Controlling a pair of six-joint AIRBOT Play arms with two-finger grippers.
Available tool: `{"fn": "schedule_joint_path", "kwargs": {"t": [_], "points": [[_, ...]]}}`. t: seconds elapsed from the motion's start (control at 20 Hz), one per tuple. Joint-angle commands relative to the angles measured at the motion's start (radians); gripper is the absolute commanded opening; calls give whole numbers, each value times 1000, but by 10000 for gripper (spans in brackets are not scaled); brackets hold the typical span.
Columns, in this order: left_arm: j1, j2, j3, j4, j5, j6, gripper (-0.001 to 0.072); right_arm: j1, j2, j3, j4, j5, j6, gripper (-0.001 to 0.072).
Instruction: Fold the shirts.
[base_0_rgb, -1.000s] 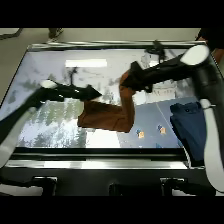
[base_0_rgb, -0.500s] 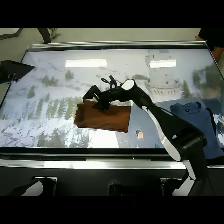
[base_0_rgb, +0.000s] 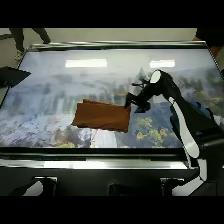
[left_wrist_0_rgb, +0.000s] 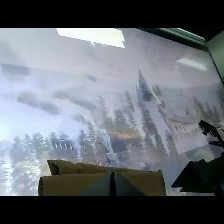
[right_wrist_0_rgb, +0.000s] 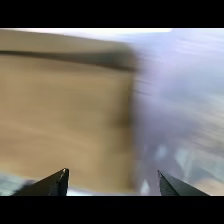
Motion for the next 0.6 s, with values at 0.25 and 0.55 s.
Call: {"fn": "schedule_joint_path", "kwargs": {"t": [0.25,0.55], "points": [[-13,2,-8,6,-1,8,28,28,-101,-132,250,-169,-65,470],[-12,2,-8,7,0,23,29,-61,46,-87,339,-115,-216,48]]}}
